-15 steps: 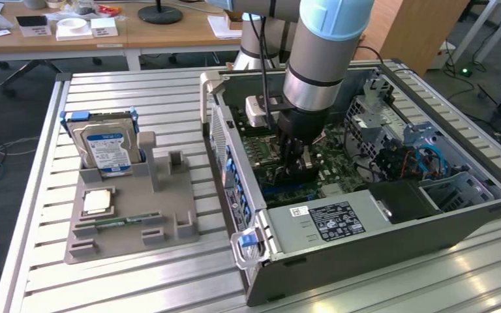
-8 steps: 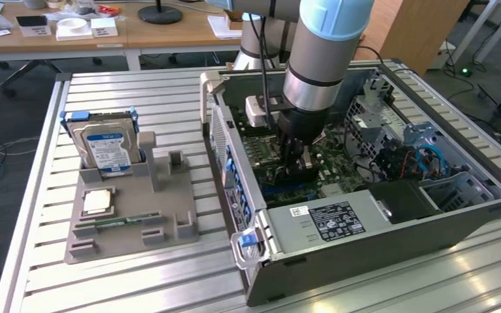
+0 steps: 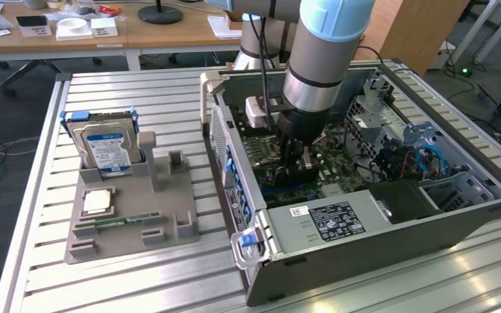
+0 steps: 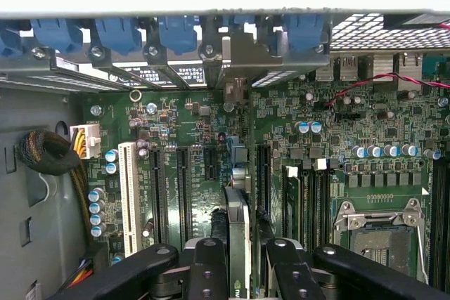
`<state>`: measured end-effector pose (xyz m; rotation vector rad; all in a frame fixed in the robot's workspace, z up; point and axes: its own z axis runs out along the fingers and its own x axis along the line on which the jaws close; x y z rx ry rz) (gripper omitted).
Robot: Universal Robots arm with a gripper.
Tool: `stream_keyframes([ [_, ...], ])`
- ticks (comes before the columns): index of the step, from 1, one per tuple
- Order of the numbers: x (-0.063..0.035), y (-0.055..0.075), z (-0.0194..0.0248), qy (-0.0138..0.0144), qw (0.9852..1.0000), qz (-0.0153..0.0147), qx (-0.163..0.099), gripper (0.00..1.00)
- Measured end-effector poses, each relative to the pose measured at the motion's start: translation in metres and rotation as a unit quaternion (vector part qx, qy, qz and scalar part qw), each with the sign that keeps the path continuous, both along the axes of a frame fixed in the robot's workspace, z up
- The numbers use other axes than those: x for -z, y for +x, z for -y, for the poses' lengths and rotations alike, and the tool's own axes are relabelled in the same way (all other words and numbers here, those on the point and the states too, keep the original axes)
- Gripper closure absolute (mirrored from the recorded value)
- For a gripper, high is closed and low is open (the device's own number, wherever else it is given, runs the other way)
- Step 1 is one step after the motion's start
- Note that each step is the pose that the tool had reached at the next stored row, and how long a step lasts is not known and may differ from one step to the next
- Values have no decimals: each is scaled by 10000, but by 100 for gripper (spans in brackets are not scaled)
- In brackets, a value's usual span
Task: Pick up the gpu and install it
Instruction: 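Insert the gpu into the slot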
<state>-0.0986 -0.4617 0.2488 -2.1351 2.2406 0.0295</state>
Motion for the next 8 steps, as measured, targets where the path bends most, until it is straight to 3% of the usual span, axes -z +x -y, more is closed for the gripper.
stream_keyframes([
  [8, 1, -12, 19, 32, 10000, 3, 0, 74],
])
